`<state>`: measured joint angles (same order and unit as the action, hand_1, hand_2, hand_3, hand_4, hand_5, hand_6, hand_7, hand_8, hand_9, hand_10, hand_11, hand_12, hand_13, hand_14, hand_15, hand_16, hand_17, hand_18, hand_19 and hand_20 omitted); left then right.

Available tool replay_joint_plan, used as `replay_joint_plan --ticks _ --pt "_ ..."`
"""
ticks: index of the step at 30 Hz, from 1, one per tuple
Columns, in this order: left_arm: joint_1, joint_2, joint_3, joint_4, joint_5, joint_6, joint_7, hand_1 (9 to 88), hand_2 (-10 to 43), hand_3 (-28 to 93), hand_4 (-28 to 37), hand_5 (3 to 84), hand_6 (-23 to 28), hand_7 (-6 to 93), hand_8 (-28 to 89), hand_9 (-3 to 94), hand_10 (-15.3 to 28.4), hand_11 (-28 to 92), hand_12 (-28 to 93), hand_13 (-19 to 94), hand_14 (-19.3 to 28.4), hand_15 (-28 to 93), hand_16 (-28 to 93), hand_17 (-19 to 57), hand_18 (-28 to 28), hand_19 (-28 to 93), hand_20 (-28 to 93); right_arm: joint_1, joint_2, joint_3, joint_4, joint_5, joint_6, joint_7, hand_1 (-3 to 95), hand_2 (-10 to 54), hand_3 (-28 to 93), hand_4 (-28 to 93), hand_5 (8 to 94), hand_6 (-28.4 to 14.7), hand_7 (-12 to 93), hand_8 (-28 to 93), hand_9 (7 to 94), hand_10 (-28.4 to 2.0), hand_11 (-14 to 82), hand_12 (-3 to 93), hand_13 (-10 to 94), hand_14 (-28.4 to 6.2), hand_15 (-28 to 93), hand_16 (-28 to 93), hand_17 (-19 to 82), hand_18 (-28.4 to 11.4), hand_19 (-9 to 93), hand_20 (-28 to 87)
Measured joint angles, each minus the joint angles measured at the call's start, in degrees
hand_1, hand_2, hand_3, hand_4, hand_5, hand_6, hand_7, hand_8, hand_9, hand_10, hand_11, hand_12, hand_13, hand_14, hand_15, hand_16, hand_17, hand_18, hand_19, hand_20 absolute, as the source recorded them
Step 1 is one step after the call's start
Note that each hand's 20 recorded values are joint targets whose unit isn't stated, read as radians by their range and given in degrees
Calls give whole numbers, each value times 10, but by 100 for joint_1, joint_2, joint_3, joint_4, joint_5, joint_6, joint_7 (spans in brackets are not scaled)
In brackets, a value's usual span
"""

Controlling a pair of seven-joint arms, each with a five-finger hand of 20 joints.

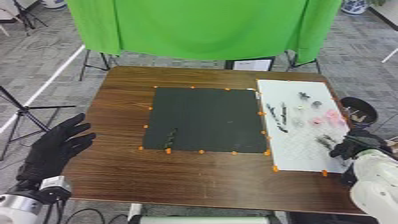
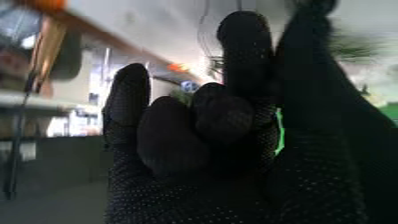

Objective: Arrange flowers

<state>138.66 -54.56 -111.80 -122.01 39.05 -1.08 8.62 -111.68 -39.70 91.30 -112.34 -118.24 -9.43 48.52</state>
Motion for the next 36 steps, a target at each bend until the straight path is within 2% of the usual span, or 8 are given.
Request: replay_joint_plan --ticks 4,10,18,22,28,36 --pt "2 0 0 0 0 1 -1 225 -44 712 -283 309 51 177 -98 265 131 231 179 204 177 454 -36 -94 223 407 92 -114 -20 119 -12 306 167 -27 418 -95 866 -254 739 1 516 211 825 -73 670 554 760 -89 860 406 290 -185 760 421" --pt "6 -2 -4 -1 0 2 -1 225 -44 713 -283 309 51 177 -97 266 131 232 179 204 177 454 -37 -95 223 407 92 -193 -24 85 -115 96 702 -31 409 -95 868 -222 748 -2 526 216 834 -74 678 553 772 -88 869 403 300 -186 771 421" --pt "6 -3 -8 -3 0 0 -9 225 -42 714 -283 309 51 178 -98 266 132 233 178 204 177 454 -37 -95 223 408 92 65 -30 -64 -712 12 933 108 399 -95 870 -192 754 -3 527 239 842 -72 685 556 780 -90 875 401 305 -189 781 417" --pt "8 -6 -11 -6 2 0 -13 224 -42 715 -283 309 51 178 -98 266 131 233 178 203 177 454 -37 -95 223 408 93 504 -29 -389 -958 31 1001 125 390 -95 873 -172 757 0 534 249 849 -71 694 555 793 -88 881 398 315 -192 791 414" --pt "8 -6 -11 -6 2 0 -35 225 -42 715 -283 310 52 178 -98 266 131 233 178 204 177 453 -37 -95 223 408 93 1470 -133 -1291 -998 154 1087 163 392 -95 869 -165 761 4 536 249 862 -64 689 555 809 -83 880 392 328 -195 805 405" --pt "-18 -6 18 3 2 -4 -74 224 -42 715 -283 312 52 179 -98 268 131 235 178 203 177 454 -36 -95 223 408 93 2672 -1017 -2500 -586 604 1025 142 384 -95 872 -150 775 6 535 251 876 -62 687 548 824 -80 880 387 341 -199 823 390"
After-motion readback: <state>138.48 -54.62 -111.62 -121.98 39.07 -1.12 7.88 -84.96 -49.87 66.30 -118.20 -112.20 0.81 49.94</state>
